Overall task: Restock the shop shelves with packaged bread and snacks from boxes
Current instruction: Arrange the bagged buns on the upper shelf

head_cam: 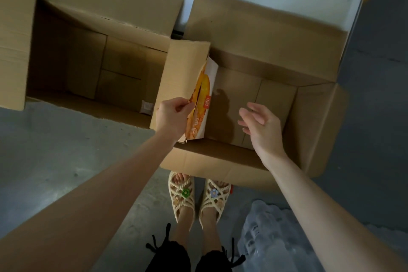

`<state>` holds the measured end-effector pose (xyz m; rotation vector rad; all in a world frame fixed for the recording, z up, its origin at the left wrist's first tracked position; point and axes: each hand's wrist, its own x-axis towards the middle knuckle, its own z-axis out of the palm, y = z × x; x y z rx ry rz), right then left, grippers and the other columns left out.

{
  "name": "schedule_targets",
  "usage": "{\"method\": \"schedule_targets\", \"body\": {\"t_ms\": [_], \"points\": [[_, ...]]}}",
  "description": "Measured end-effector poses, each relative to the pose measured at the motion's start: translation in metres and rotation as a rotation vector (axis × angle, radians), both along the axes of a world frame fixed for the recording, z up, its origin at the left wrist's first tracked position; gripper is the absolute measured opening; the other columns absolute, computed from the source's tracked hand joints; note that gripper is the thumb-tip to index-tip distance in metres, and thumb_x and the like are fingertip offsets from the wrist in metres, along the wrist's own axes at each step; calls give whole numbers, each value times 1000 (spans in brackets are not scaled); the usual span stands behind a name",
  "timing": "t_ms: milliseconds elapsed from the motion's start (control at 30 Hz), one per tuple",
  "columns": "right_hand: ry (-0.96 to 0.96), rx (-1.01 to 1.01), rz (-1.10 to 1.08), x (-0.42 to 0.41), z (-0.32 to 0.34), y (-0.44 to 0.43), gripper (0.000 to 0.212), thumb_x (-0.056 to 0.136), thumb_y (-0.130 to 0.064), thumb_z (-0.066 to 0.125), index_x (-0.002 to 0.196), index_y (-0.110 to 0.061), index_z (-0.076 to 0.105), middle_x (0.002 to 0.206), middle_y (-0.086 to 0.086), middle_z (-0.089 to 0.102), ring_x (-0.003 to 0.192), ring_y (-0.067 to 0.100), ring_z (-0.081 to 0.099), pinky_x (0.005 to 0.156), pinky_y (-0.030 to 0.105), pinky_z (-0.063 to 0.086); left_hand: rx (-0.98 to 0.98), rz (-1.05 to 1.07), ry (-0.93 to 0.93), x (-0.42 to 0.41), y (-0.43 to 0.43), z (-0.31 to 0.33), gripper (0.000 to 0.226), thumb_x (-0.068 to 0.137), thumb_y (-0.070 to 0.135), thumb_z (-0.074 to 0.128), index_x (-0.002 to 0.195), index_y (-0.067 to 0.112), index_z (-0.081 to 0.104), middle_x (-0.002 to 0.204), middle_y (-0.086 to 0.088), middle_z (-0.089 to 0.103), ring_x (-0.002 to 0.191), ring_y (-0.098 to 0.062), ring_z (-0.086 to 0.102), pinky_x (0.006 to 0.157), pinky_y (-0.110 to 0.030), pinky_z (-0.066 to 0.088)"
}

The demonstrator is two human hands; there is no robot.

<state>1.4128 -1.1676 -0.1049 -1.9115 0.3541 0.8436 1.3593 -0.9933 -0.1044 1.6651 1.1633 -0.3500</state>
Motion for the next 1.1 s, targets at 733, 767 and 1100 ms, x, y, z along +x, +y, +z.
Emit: {"method": "schedule_targets", "body": {"t_ms": [733,767,1100], "points": [[-219,105,36,20,192,-5,16,91,-25,65,103,-27,55,91,-21,59,88,2,62,91,32,52,-176,-85,-287,5,-17,214,15,96,20,58,89,13,70,81,0,71,68,0,65,61,-11,49],[-240,112,44,21,206,-1,21,91,-25,65,110,-24,55,91,-22,58,86,-1,61,93,35,52,-175,-90,-308,4,-14,229,15,96,18,59,88,13,70,80,1,71,66,0,65,61,-11,49],[-516,267,205,40,375,45,55,88,-28,69,139,-15,51,140,-4,52,126,4,48,102,17,38,-26,-209,-485,-18,31,392,16,92,16,64,88,1,69,77,-15,64,70,-16,54,68,-29,43]]}}
